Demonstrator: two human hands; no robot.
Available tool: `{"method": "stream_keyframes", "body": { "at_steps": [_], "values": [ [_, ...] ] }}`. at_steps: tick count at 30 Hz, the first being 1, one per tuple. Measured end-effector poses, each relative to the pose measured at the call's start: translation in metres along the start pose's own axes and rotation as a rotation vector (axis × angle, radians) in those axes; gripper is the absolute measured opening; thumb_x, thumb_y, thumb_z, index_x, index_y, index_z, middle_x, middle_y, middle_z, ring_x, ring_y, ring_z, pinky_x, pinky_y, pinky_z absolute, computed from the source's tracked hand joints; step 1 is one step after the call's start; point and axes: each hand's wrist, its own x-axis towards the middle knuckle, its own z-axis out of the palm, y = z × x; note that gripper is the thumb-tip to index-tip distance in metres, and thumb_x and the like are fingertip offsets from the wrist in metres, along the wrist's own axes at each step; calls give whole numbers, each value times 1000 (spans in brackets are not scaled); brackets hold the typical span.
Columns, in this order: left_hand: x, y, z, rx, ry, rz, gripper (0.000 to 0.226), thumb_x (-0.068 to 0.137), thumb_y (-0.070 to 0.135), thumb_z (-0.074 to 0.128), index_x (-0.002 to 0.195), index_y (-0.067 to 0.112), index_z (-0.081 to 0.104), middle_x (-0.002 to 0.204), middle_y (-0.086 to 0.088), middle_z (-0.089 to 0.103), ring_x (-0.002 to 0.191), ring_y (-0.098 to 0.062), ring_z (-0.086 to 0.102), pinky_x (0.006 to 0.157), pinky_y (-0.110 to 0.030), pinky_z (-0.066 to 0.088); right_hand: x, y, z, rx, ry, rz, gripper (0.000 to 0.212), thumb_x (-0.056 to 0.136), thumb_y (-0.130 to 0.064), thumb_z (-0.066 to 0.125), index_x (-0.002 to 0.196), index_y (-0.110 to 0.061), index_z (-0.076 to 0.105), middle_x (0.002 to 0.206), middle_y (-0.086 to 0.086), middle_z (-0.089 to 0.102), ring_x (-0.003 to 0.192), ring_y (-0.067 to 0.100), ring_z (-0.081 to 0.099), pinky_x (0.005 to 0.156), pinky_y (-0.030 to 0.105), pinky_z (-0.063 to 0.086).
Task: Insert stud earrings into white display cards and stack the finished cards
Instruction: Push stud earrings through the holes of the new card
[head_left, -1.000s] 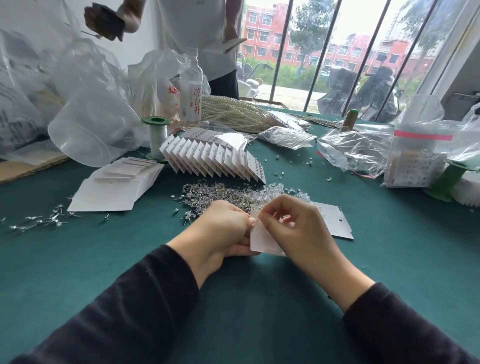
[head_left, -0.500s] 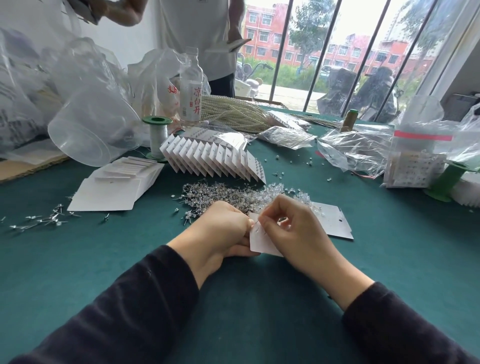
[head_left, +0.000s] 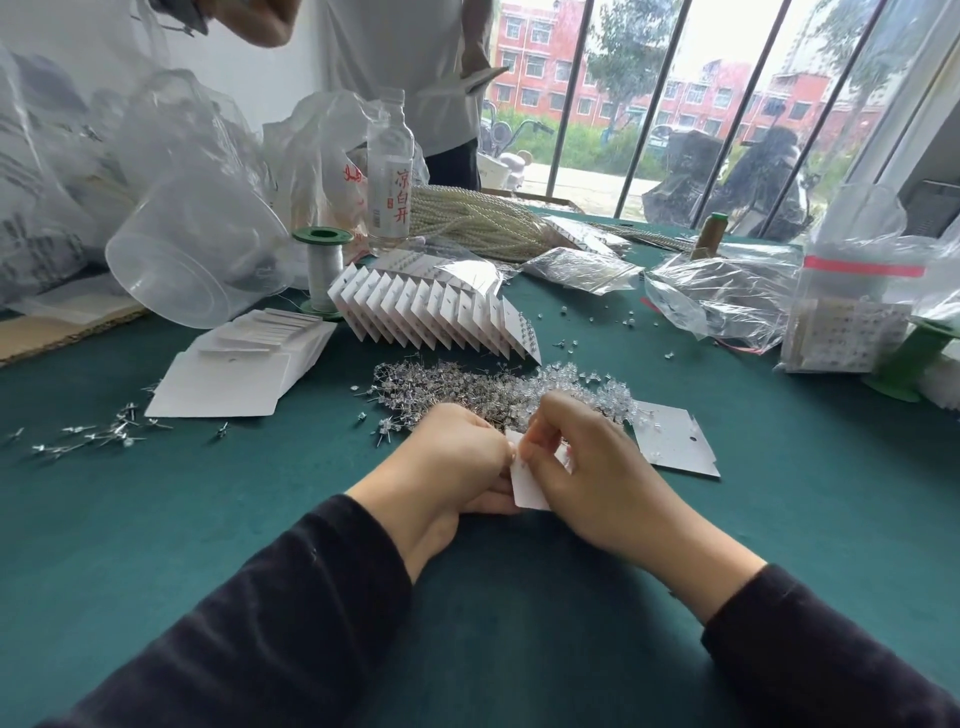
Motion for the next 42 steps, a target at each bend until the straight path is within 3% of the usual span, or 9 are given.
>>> {"method": "stream_keyframes", "body": {
  "at_steps": [4,10,14,20,26,31,33,37,42],
  "values": [
    [-1,1,-1,6,-1,-1,33,83,-16,45,55,2,51,45,-10,56,36,-15,59,37,-22,50,2,1,-2,6,-8,11,9,80,-7,58,73,-12,56,72,-8,53,67,5,46,61,10,33],
    [-1,3,1,34,-1,-8,31,83,-15,46,57,2,53,56,-13,57,36,-14,58,38,-24,51,-4,1,-1,-22,198,43,10,73,-12,64,67,-20,64,65,-9,62,63,6,54,64,14,41],
    [0,2,1,54,-3,-15,31,83,-14,46,57,2,53,55,-13,57,36,-15,58,39,-24,52,-4,0,-2,-63,185,26,9,74,-11,62,69,-18,65,68,-6,62,64,8,57,65,16,41],
    [1,0,2,94,25,-13,21,83,-14,44,71,1,53,79,-23,54,45,-21,57,39,-25,52,-7,-3,-1,-84,150,-17,10,75,-7,61,71,-16,65,71,-8,59,67,11,55,65,21,41],
    [-2,3,-2,92,13,1,26,82,-12,48,60,0,54,61,-17,59,40,-17,59,40,-25,52,-7,-8,1,-77,187,-64,10,75,-7,61,70,-14,65,72,-6,60,69,15,56,68,31,45],
    [-2,16,-6,-33,10,-27,21,90,-5,45,71,-4,55,44,-10,62,41,-18,63,41,-26,54,-3,-5,-22,345,390,38,12,75,-12,71,79,-23,73,74,-14,70,73,-3,62,71,12,44],
    [-3,22,-13,-153,-16,-115,15,92,-4,41,83,-9,51,47,-14,64,44,-22,65,40,-25,53,-3,0,-37,533,438,80,11,74,-24,72,83,-31,73,84,-13,72,83,0,64,78,17,47],
    [-6,24,-24,-456,-80,-248,13,92,-6,38,96,-11,50,55,-20,66,48,-24,67,36,-22,50,-7,3,-38,733,188,191,32,58,-45,73,85,-29,74,83,-3,69,79,12,58,76,31,43],
    [-2,22,-22,-426,-19,-170,14,91,-5,41,96,-10,53,58,-18,68,52,-23,68,41,-23,51,-5,6,-40,897,193,367,58,48,-39,77,103,-22,65,100,4,64,81,14,65,78,36,54]
  ]
}}
